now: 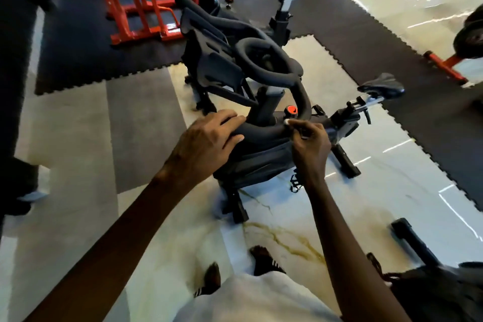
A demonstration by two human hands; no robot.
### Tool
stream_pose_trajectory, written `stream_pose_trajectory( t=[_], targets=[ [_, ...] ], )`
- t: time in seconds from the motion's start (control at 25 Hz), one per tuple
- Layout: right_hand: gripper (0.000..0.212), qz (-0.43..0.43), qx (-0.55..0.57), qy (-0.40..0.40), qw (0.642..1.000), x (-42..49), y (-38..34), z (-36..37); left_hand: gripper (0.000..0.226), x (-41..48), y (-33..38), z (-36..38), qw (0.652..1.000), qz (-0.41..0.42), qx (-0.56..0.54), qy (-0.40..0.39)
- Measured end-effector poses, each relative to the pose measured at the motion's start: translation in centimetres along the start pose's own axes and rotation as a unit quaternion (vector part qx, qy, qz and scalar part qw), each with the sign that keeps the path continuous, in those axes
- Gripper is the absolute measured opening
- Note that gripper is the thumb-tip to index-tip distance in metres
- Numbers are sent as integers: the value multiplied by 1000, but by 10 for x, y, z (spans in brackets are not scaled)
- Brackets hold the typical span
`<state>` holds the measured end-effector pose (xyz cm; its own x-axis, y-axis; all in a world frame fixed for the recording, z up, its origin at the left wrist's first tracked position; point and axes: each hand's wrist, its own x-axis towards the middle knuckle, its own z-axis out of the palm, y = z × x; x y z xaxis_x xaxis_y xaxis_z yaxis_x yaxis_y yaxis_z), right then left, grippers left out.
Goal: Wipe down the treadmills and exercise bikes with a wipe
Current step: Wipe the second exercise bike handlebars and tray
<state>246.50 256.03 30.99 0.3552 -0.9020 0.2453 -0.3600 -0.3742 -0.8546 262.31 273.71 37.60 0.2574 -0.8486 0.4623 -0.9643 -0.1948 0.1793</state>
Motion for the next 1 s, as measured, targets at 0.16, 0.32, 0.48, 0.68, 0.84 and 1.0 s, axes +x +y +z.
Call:
stream_pose_trajectory(
  t=[0.16, 0.32, 0.48, 0.68, 0.84, 1.0],
  targets=[
    [20, -12, 11, 6, 1000, -21, -15, 12, 36, -8, -13, -7, 985, -28, -172, -2],
    [18, 42, 5, 56, 998, -10, -11, 6, 38, -13, -25, -10, 977, -11, -212, 29],
    [33, 32, -37, 58, 997, -37, -17, 23, 38, -15, -28, -6, 966, -4, -248, 74],
    [27, 55, 63, 36, 996, -43, -26, 29, 37, -16, -33, -7, 952, -30, -293, 81],
    [31, -15, 11, 29, 999, -51, -33, 28, 38, -14, -36, -6, 954, -29, -292, 66],
    [27, 30, -16, 70, 997, -24, -23, 13, 37, -19, -33, -2, 961, -8, -262, 85]
  ],
)
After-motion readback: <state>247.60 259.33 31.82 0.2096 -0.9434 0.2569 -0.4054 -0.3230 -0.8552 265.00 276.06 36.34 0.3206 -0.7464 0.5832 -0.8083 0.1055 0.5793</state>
